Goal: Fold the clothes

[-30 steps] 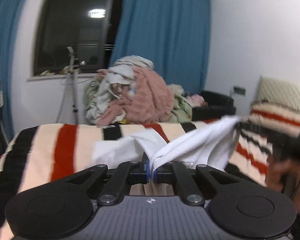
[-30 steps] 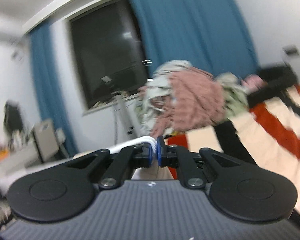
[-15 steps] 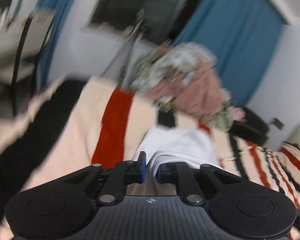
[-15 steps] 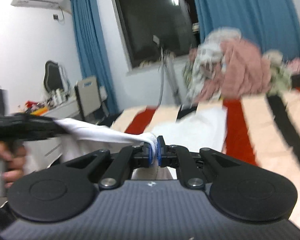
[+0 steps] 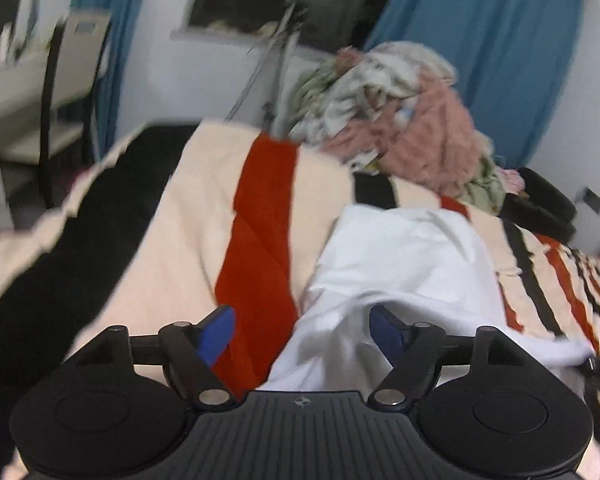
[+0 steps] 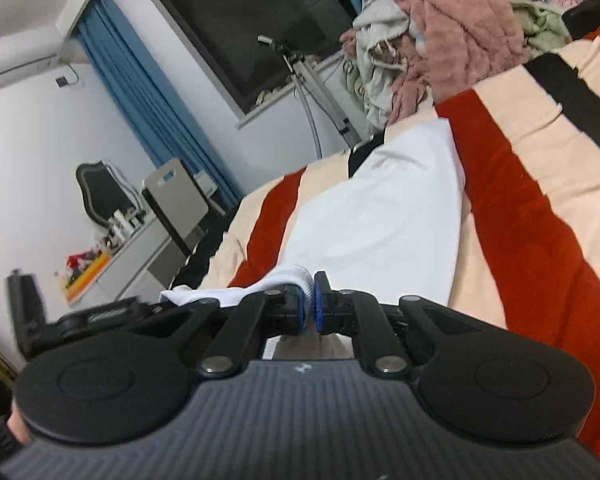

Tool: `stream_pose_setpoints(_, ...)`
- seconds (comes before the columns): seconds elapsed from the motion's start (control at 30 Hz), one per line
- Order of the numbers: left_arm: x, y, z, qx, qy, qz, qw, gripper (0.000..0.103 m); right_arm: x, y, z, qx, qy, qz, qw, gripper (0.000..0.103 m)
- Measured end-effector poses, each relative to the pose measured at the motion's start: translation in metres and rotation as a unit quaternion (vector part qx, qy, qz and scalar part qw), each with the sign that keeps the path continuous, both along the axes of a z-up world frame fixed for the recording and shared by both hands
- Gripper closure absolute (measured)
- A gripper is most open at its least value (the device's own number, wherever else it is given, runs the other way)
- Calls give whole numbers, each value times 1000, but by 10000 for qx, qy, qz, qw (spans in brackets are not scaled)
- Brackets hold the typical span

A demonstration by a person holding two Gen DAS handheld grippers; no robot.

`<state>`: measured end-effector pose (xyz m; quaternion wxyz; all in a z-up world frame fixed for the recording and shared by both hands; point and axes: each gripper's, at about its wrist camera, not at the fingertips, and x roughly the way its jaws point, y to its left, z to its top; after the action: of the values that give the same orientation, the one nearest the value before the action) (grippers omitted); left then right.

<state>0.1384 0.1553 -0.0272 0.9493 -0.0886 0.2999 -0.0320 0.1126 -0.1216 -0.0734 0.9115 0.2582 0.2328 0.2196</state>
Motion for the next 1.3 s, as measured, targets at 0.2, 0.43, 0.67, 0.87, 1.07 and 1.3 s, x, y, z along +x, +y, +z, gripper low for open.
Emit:
stream_pose_setpoints(0.2,-45,-65,7,977,-817,-994,9869,10,-19,9,20,-200,-690,49,9974,94)
stream_pose_setpoints(0.43,-40,-135,-30,2554,-1521,-705,9522,10,-45,25,43,-545,-1339,285,9891,94)
stream_pose_setpoints(0.67,-86,-110,15,1894,-2218,307,9560,8,-40,21,36,-858,-1077,-80,9904,94)
stream_pose_setpoints(0.87,-116,-99,34,1674,-2180,370,9608,6,-43,23,39,-972,-1217,-93,9877,94)
stream_pose_setpoints(1.07,-117,-114,22,2069,-2122,146,9550,6,-58,26,49,-966,-1567,-125,9828,94)
stream_pose_setpoints(1.3,-96,-135,5,2845,-2384,286,9281,5,-71,32,56,-1124,-1995,-236,9731,94)
